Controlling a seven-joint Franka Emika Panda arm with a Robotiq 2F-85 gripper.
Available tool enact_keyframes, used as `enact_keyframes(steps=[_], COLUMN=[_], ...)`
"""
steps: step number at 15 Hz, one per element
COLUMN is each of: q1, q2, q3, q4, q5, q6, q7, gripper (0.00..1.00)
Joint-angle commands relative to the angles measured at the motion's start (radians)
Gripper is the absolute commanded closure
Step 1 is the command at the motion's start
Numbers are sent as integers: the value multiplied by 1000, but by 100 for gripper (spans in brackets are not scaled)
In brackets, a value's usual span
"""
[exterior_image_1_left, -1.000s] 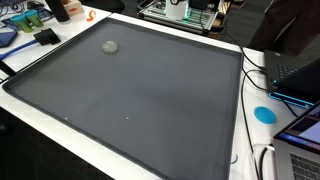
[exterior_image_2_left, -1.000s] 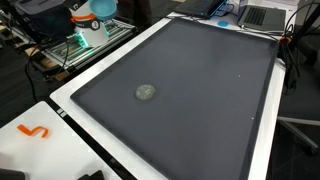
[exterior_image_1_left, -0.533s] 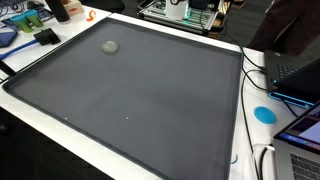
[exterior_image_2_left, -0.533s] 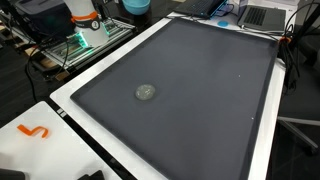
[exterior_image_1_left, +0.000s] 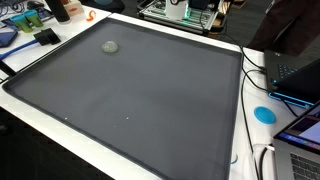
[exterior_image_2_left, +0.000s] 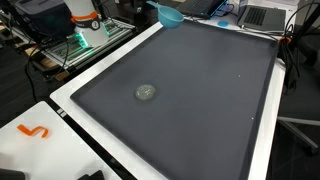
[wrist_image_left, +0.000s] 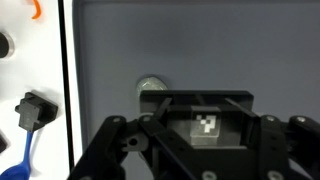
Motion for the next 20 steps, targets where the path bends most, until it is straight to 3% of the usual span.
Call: enact_keyframes(steps=[1, 4, 8, 20], q1=[22, 43, 59, 85], q2=[131, 204, 263, 345], q3=[18, 16, 5, -26], q4=[99, 145, 160, 147], q5=[-107, -157, -202, -307], q6=[1, 7, 99, 216], q7=[90, 132, 178, 301], gripper=[72, 72, 72, 72])
